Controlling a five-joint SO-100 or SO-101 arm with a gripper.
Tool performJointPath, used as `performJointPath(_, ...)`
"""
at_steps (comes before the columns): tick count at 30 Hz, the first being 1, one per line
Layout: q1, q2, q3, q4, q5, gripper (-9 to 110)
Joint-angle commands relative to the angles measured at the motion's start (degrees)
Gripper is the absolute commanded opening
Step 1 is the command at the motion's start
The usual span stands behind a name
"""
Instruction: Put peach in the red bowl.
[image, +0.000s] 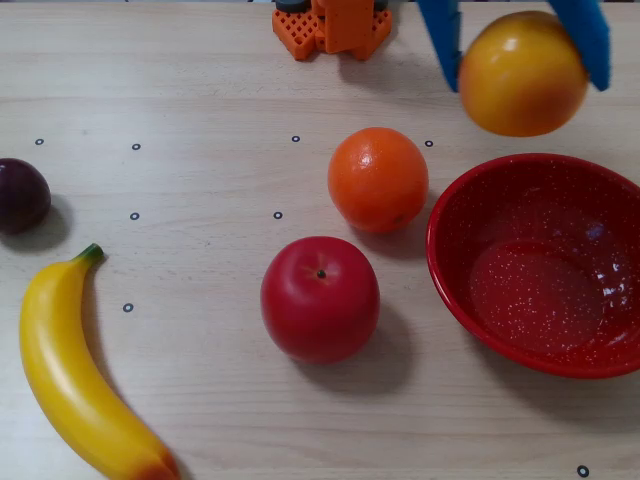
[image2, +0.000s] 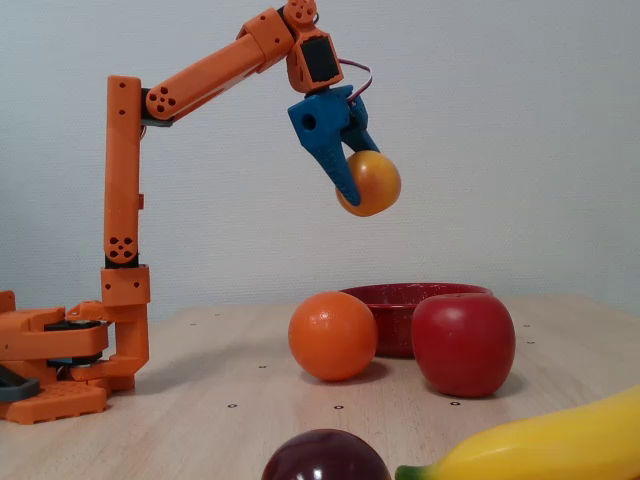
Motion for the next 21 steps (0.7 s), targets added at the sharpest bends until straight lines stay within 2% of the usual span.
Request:
performJointPath(1,-2.3,1.9,-6.2,1.7,2.6,0)
performJointPath(9,-5.4,-3.3,-5.9,-3.7,9.1,0)
performJointPath(21,-8.2,-6.7,1.8,-20.3,15.5,0)
